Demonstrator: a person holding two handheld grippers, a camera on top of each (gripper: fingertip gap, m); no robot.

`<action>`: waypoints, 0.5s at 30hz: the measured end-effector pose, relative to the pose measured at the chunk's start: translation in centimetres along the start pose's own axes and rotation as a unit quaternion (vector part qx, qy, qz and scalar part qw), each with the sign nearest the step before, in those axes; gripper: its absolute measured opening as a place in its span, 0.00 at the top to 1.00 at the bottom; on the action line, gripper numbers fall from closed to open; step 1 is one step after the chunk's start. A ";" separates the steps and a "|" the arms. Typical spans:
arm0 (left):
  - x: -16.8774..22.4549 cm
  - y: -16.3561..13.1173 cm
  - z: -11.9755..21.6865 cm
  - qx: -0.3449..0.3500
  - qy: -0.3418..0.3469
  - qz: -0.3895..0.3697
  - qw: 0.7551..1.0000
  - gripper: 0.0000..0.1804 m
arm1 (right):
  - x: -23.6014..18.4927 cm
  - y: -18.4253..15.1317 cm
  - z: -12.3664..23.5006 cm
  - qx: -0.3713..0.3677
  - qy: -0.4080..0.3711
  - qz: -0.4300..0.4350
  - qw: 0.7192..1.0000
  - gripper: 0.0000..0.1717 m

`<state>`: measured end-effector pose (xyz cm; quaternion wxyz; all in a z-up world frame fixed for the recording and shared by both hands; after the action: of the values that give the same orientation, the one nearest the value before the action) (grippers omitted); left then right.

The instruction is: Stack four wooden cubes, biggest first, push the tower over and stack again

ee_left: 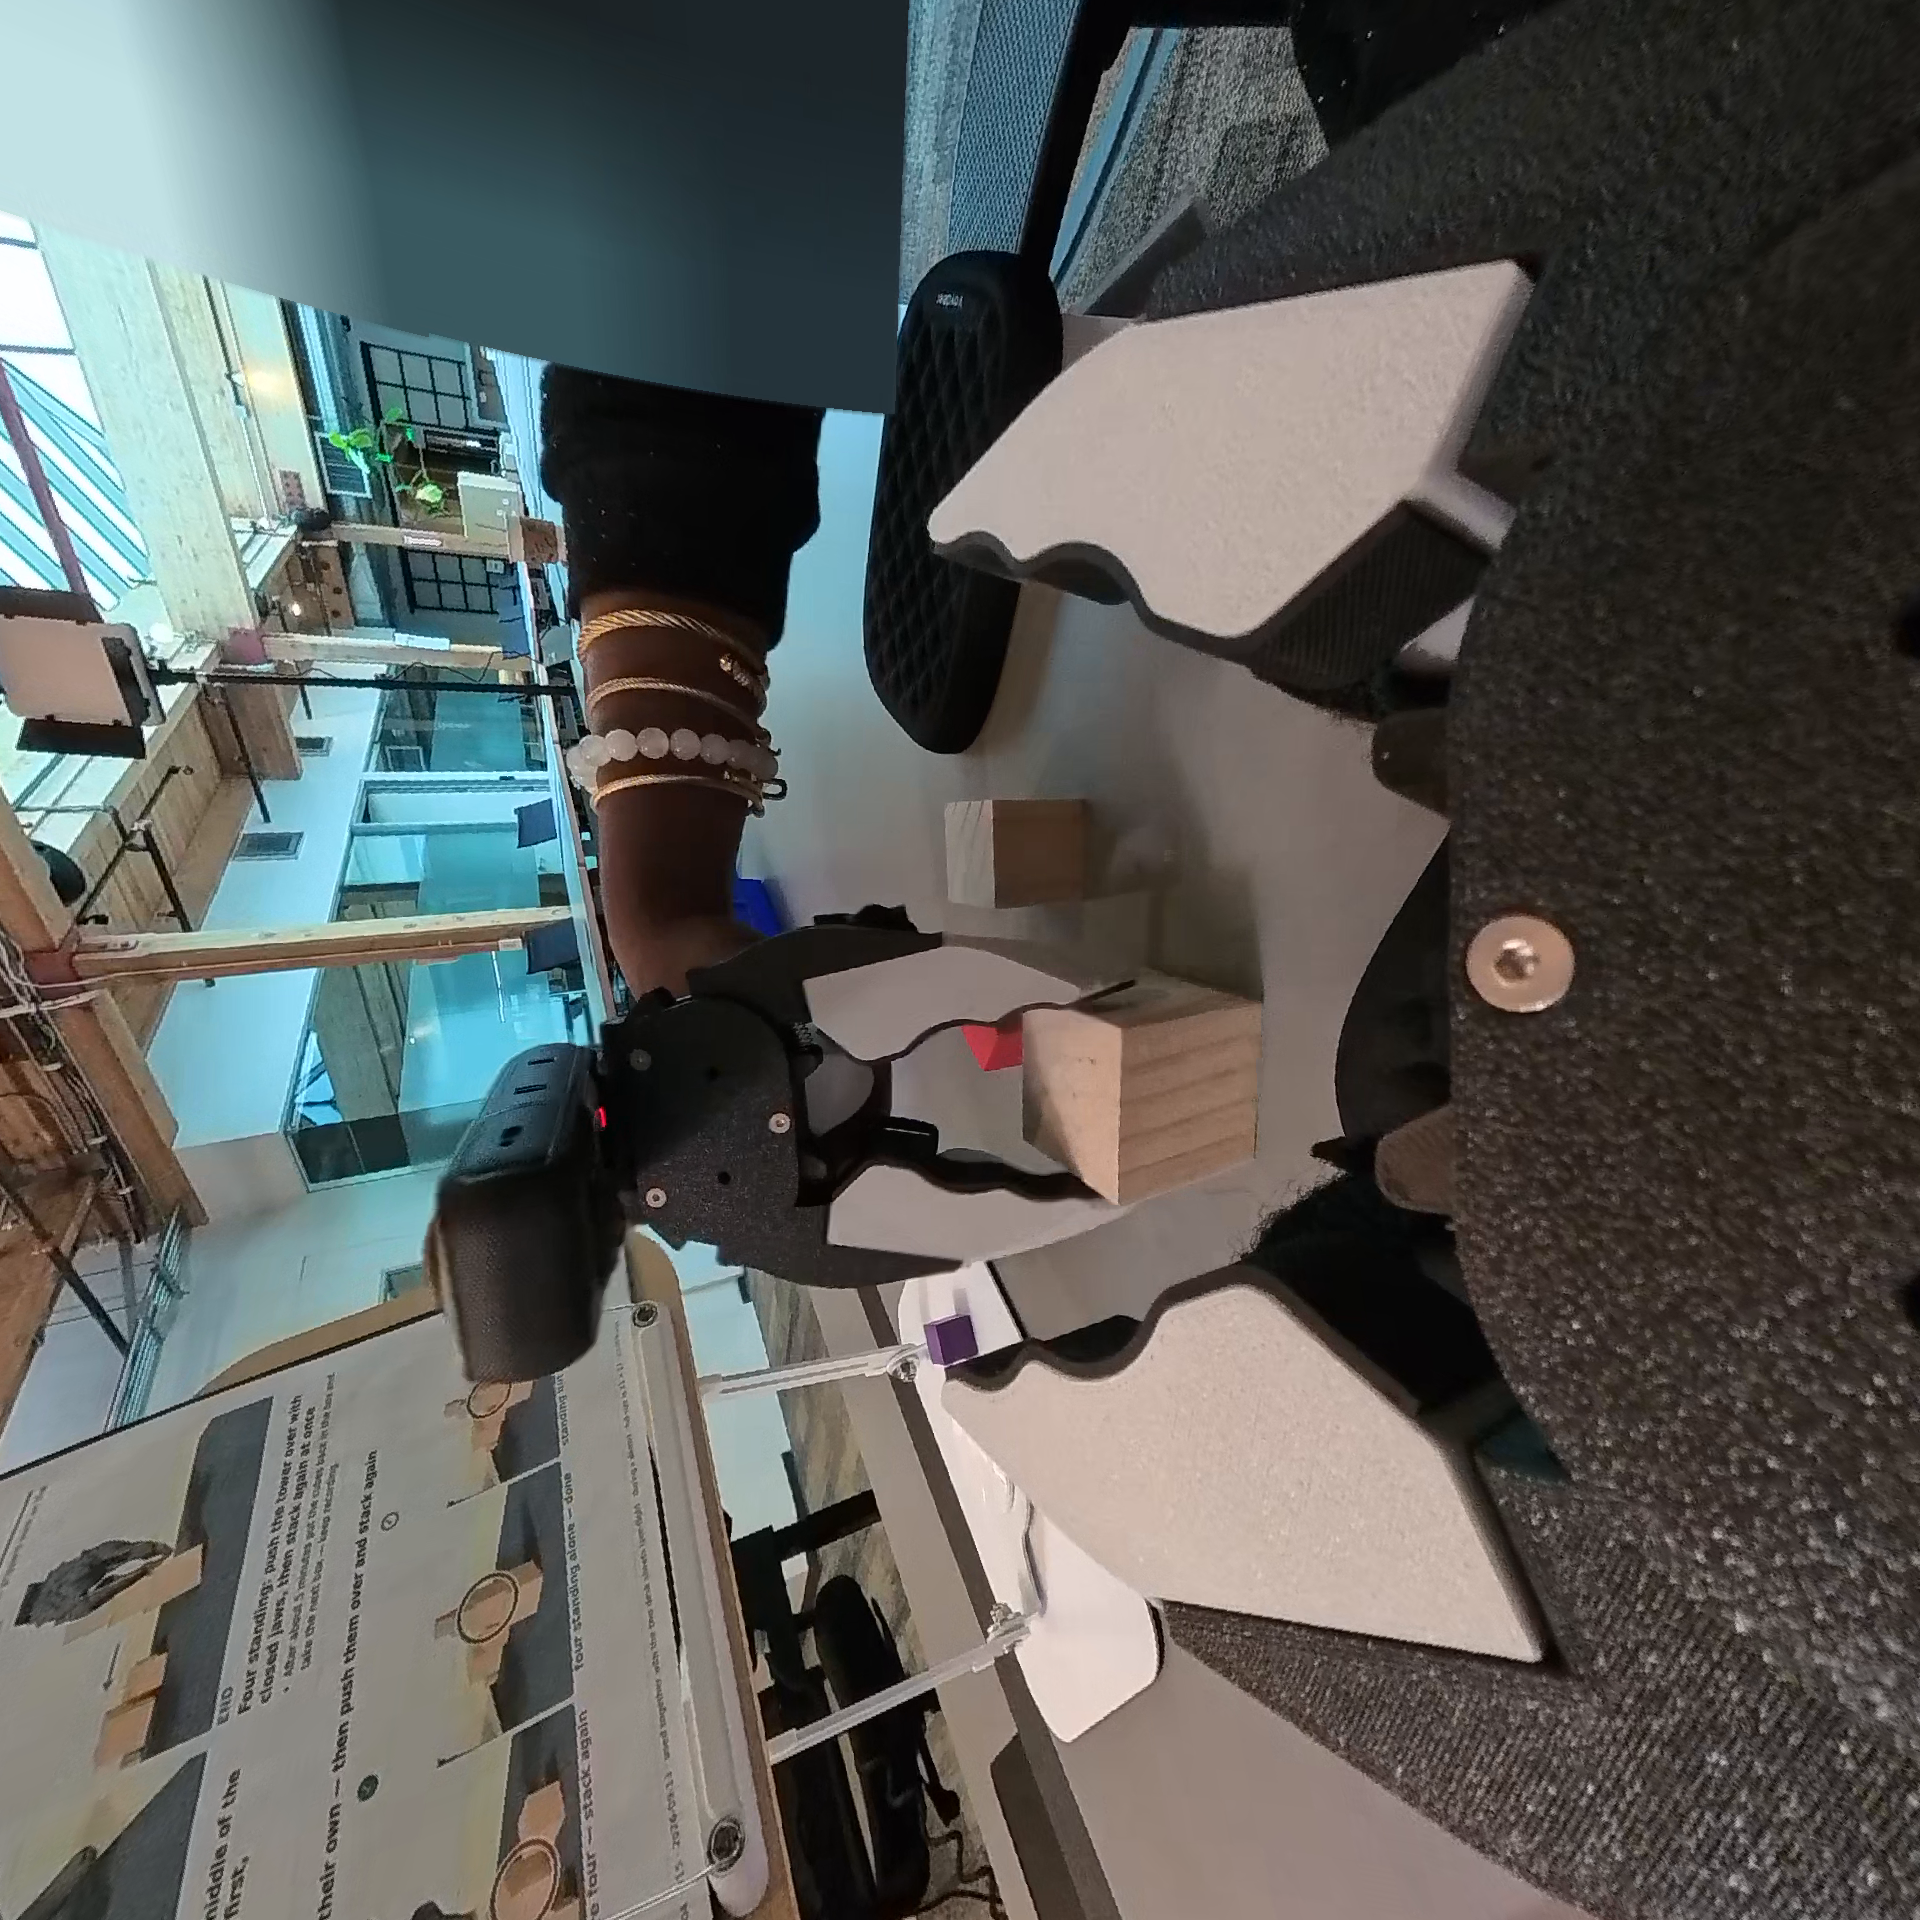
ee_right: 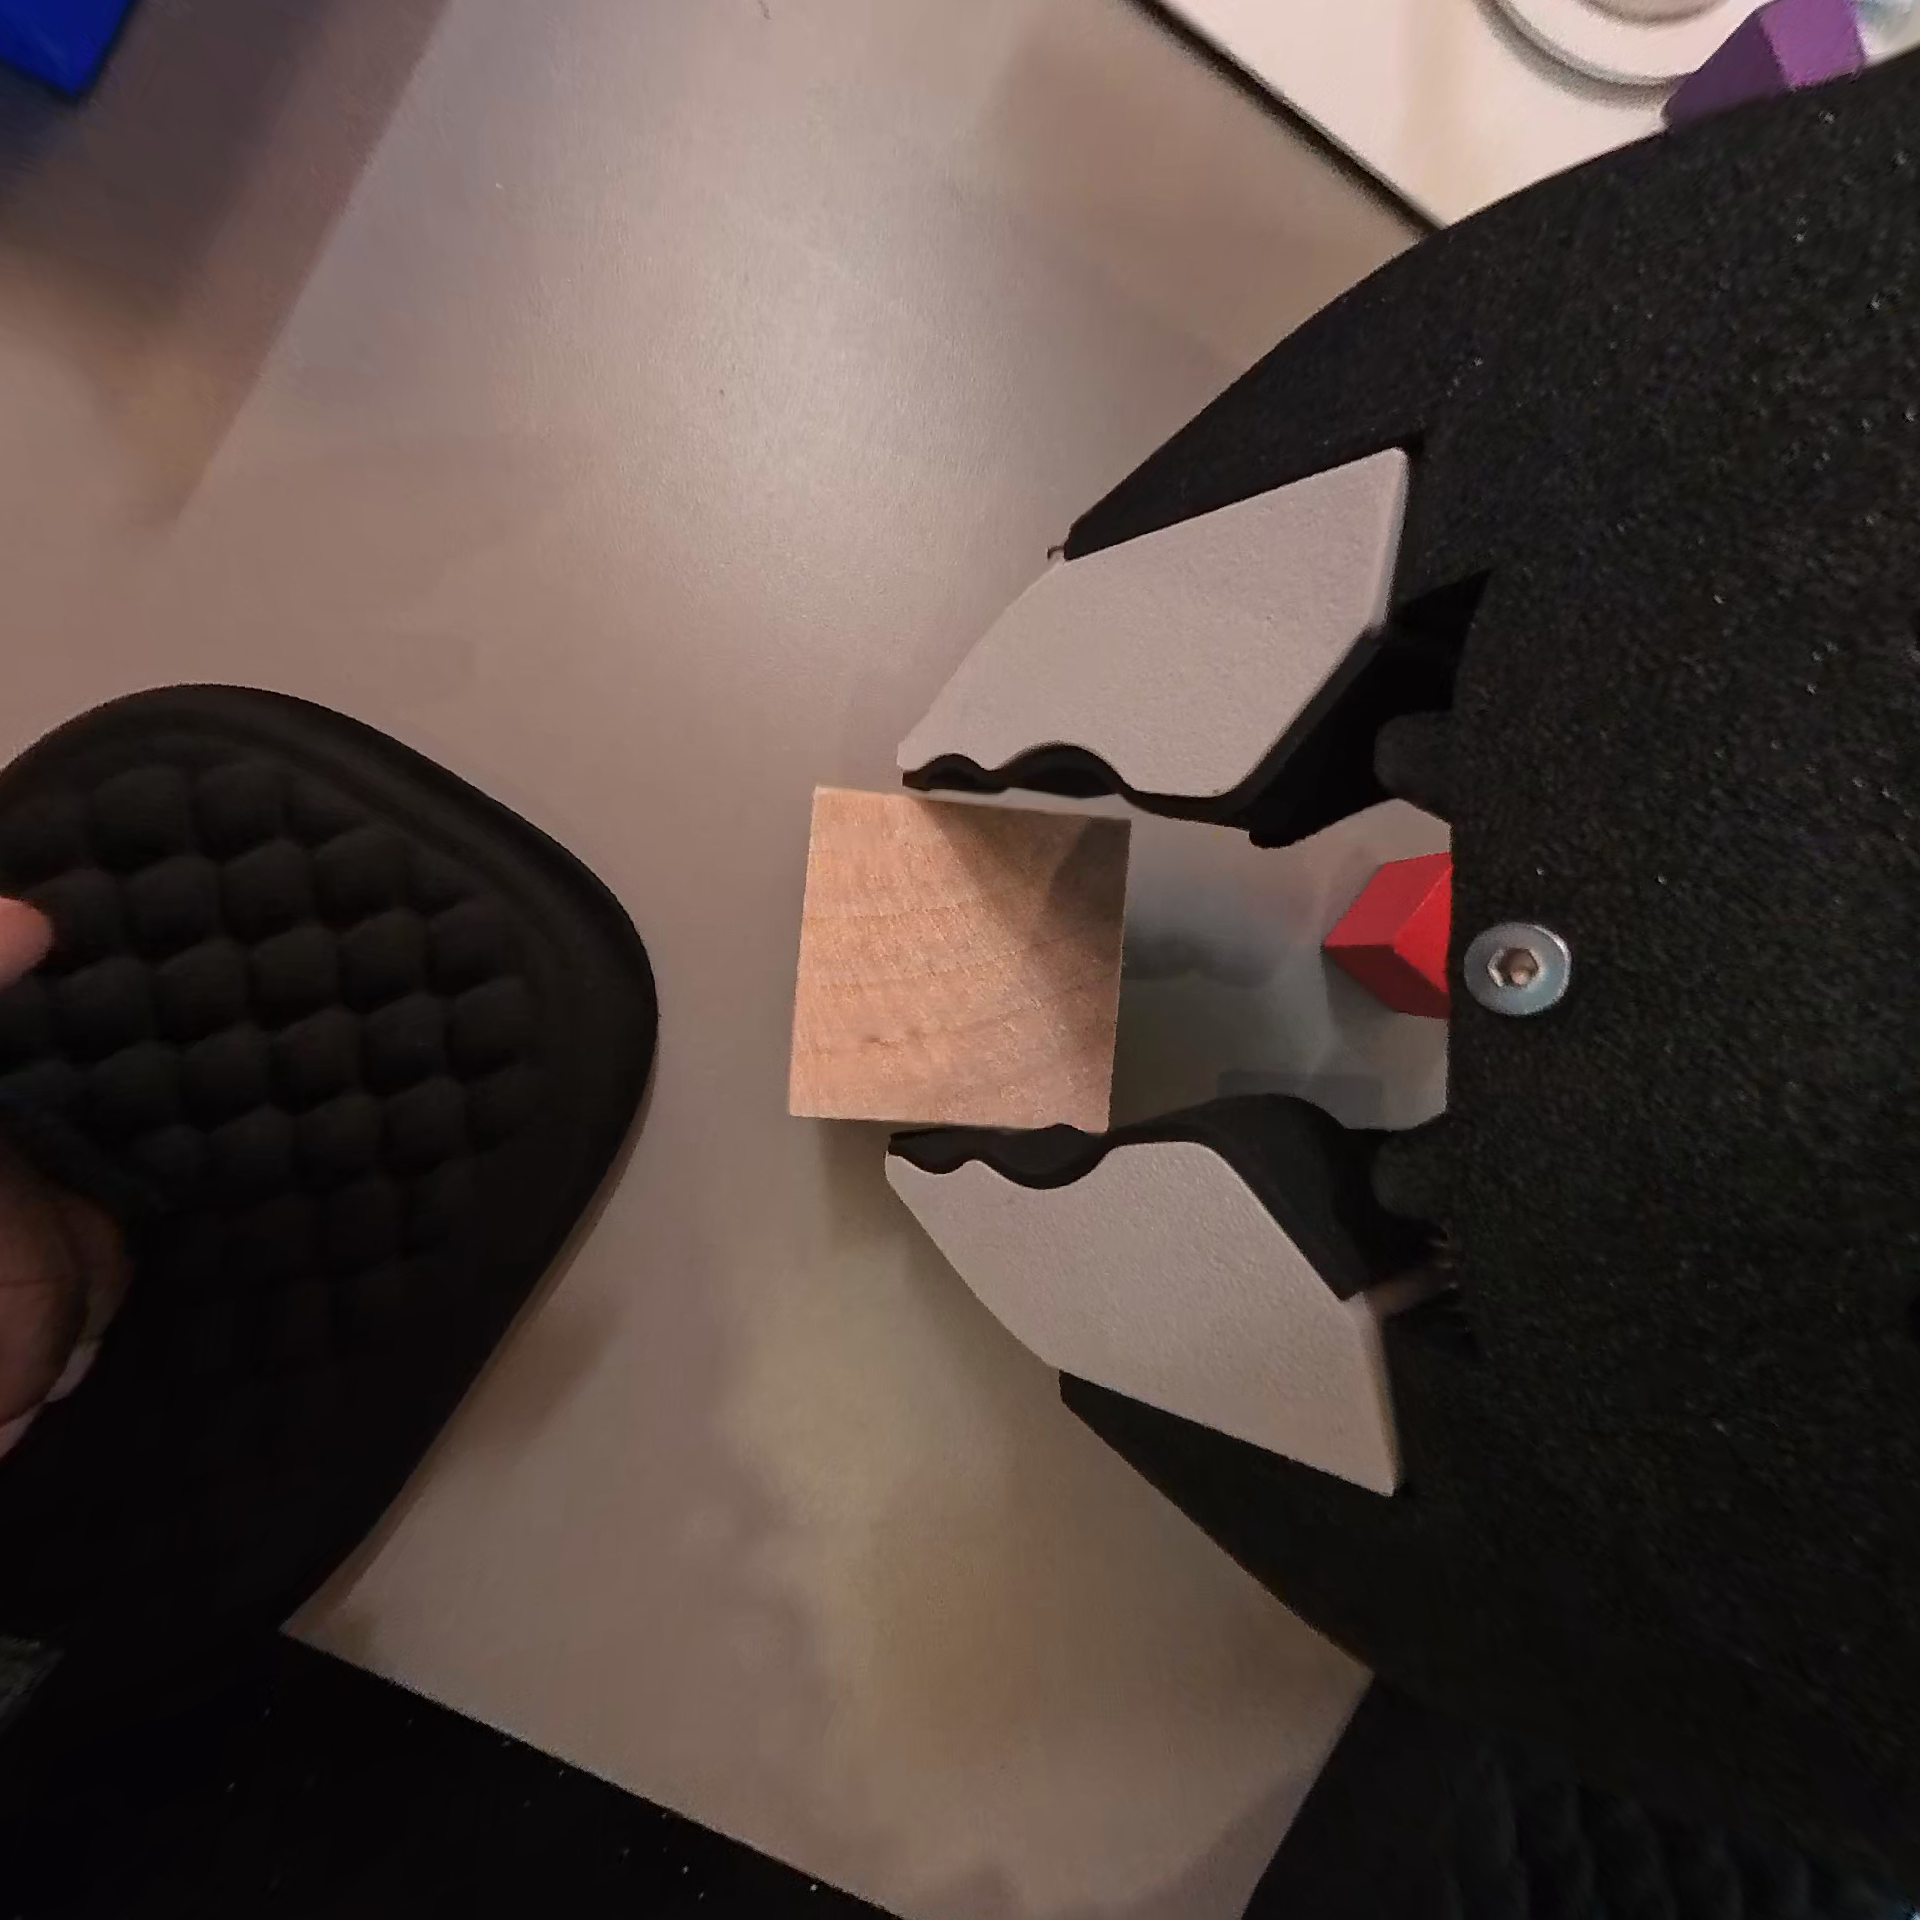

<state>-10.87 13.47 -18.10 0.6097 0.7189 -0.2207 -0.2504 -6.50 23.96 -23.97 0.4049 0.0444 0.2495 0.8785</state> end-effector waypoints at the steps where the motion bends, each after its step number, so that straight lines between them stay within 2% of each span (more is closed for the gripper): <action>1: 0.0 0.0 0.0 0.000 0.000 0.000 1.000 0.25 | 0.1 0.2 0.2 0.009 -0.008 -0.003 1.000 0.62; 5: 0.0 0.0 0.0 -0.002 0.000 0.002 1.000 0.25 | 0.0 1.3 2.8 0.038 -0.061 -0.006 0.997 0.50; 7: 0.0 0.0 -0.1 -0.002 0.000 0.000 1.000 0.25 | -0.6 1.3 4.5 0.027 -0.094 -0.007 0.995 0.48; 11: 0.1 -0.1 -0.1 -0.003 0.000 -0.005 1.000 0.25 | -3.6 0.3 6.6 -0.015 -0.103 -0.002 0.995 0.53; 15: 0.1 -0.1 -0.1 -0.004 0.001 -0.008 1.000 0.25 | -6.8 -1.8 5.9 -0.073 -0.065 0.000 0.995 0.60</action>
<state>-10.70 13.46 -18.18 0.6108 0.7182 -0.2139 -0.2555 0.94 22.32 -18.79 0.4222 0.0713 0.1579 0.8898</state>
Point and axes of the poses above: each gripper's, where its closed fingertips meet, z back along the fingers, y out of its top, x = y × z across the jaws, the point moved 4 cm from there along z, back along the fingers, and after that the axes turned 7 degrees about y, right-handed, at the moved point
